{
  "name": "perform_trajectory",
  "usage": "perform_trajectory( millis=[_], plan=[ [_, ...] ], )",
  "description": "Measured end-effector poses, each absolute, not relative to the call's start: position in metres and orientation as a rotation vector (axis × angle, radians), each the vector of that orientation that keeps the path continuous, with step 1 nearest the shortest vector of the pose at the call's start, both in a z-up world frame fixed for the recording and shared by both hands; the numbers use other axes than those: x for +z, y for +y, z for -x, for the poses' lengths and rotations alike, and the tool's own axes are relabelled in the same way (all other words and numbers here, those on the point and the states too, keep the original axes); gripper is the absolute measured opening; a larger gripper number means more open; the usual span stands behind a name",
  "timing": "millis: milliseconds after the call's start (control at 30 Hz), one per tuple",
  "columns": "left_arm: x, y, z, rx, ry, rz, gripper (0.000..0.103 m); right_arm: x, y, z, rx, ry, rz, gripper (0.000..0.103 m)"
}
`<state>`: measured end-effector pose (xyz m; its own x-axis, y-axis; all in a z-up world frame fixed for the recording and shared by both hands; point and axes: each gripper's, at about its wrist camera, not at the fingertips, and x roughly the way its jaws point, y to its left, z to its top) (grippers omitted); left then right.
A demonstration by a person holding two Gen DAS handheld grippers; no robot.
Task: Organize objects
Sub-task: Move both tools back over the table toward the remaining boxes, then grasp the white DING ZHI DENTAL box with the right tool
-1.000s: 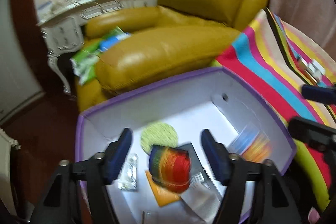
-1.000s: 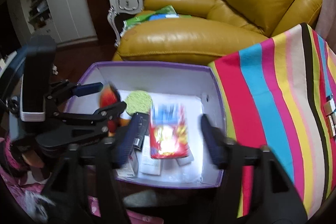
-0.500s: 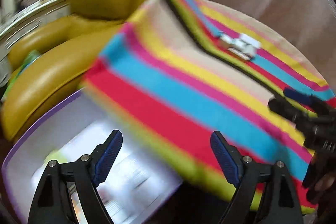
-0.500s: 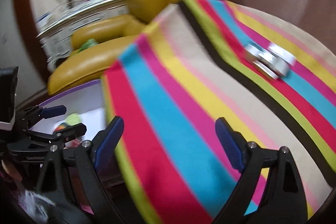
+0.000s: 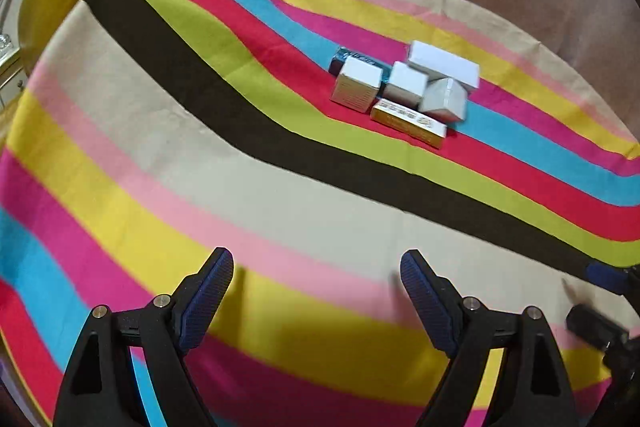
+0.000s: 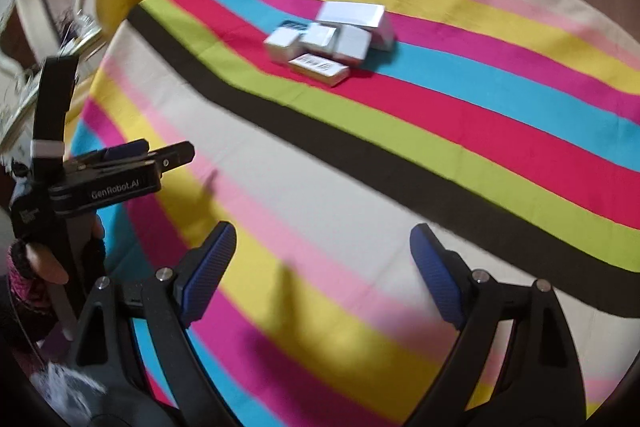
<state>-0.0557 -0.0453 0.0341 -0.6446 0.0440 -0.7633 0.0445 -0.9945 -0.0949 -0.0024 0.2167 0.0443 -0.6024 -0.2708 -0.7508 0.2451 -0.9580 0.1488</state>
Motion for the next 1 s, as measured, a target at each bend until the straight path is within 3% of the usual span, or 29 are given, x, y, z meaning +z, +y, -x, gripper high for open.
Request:
perform_trajectory(
  millis=[100, 300, 433, 800, 833, 867, 933, 1000],
  plan=[
    [0.024, -0.059, 0.067, -2.790, 0.251, -1.376, 0.087, 0.041, 0.216, 0.032, -2.581, -0.071, -1.223, 0.090],
    [0.024, -0.069, 0.067, -2.860, 0.297, -1.339, 0.102, 0.024, 0.196, 0.098, -2.534, 0.013, -1.224, 0.090],
    [0.026, -0.070, 0.070, -2.860, 0.304, -1.338, 0.103, 0.007, 0.171, 0.141, -2.483, 0.158, -1.265, 0.090],
    [0.027, -0.070, 0.071, -2.866, 0.337, -1.333, 0.103, -0.003, 0.114, 0.207, -2.372, 0.338, -1.208, 0.093],
    [0.028, -0.070, 0.071, -2.865, 0.338, -1.333, 0.103, -0.002, 0.114, 0.205, -2.364, 0.340, -1.200, 0.088],
    [0.028, -0.069, 0.071, -2.865, 0.336, -1.334, 0.103, 0.000, 0.114, 0.201, -2.359, 0.344, -1.182, 0.064],
    [0.028, -0.068, 0.070, -2.863, 0.333, -1.335, 0.103, 0.005, 0.119, 0.185, -2.337, 0.341, -1.184, 0.035],
    [0.028, -0.067, 0.070, -2.861, 0.329, -1.336, 0.103, 0.004, 0.125, 0.157, -2.328, 0.388, -1.161, 0.035]
  ],
)
